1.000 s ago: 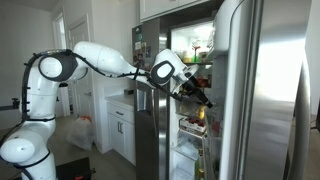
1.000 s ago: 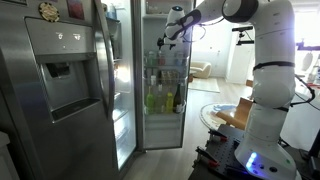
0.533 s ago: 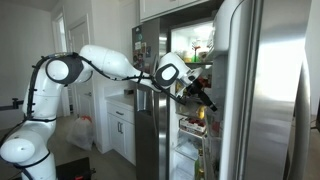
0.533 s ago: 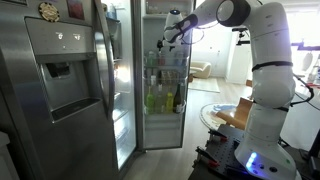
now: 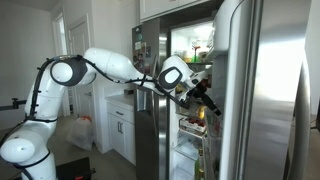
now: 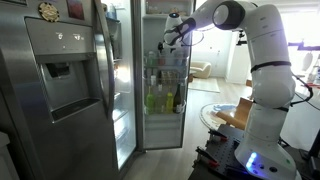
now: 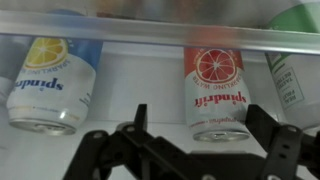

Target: Remove the pink can from the fridge and put it on the glass table

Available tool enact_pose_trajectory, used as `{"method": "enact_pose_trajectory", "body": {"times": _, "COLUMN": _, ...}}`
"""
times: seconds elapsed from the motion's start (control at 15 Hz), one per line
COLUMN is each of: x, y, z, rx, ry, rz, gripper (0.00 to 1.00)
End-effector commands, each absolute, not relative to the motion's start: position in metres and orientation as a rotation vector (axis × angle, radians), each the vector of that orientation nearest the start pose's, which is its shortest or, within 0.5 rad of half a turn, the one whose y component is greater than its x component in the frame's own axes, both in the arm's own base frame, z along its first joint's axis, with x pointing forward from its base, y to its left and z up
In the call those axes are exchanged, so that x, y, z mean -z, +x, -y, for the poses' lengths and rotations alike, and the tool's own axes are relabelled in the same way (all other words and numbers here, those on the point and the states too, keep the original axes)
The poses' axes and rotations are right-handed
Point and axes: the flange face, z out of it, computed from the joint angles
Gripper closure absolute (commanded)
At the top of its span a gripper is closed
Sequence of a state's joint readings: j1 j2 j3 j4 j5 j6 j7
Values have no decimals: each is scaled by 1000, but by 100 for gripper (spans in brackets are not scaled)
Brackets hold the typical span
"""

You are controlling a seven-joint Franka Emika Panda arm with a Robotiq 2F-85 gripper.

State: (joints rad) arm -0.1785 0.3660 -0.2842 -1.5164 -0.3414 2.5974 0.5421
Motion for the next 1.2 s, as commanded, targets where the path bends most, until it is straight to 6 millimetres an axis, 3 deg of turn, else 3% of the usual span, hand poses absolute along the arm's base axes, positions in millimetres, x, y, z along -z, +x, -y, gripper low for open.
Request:
{"method": "enact_pose_trajectory", "body": {"times": 0.0, "x": -543, "y": 669, "z": 283, "rx": 1258, "ry": -3031, "rz": -1171, "gripper": 0}}
{"method": "enact_pose_trajectory", "body": {"times": 0.47, "x": -531, "y": 683, "z": 283, "rx": 1300, "ry": -3038, "rz": -1126, "gripper": 0}}
{"method": "enact_pose_trajectory", "body": {"times": 0.87, "x": -533, "y": 691, "z": 282, "rx": 1365, "ry": -3024, "rz": -1105, "gripper": 0}}
{"method": "enact_pose_trajectory", "body": {"times": 0.93, "x": -534, "y": 691, "z": 282, "rx": 1365, "ry": -3026, "rz": -1106, "gripper": 4}}
{"method": "enact_pose_trajectory", "body": {"times": 1.0, "x": -534, "y": 691, "z": 282, "rx": 1369, "ry": -3027, "rz": -1107, "gripper": 26}}
{"method": "enact_pose_trajectory", "body": {"times": 1.13, "x": -535, "y": 691, "z": 283, "rx": 1373, "ry": -3031, "rz": -1105, "gripper": 31}}
